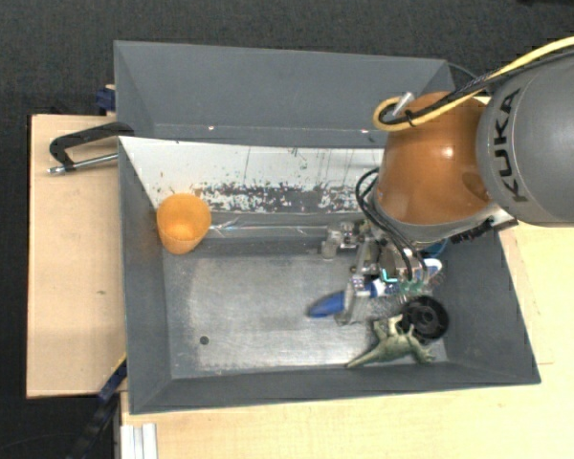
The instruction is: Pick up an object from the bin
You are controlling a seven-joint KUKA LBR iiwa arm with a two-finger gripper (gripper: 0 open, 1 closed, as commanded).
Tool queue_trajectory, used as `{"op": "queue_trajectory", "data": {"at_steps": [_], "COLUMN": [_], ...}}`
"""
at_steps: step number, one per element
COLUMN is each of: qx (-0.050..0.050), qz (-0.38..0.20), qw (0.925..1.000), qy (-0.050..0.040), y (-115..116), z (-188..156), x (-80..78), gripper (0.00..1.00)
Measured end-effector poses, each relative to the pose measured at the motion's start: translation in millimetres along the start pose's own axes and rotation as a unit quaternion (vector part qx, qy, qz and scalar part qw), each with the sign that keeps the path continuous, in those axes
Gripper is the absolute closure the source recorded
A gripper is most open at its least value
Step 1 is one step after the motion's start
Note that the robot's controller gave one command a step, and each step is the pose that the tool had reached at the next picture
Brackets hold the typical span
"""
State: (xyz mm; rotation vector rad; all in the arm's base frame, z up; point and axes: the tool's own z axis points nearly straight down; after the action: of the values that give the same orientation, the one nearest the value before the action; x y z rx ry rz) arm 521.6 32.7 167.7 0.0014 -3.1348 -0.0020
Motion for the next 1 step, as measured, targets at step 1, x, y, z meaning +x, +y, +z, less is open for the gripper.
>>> {"op": "queue_trajectory", "data": {"at_steps": [1], "qx": [0.001], "qz": [0.012], "qw": [0.9999], "qy": [0.0000], "y": [-47.8], "z": [101.5], "x": [2.3], "gripper": [0.00]}}
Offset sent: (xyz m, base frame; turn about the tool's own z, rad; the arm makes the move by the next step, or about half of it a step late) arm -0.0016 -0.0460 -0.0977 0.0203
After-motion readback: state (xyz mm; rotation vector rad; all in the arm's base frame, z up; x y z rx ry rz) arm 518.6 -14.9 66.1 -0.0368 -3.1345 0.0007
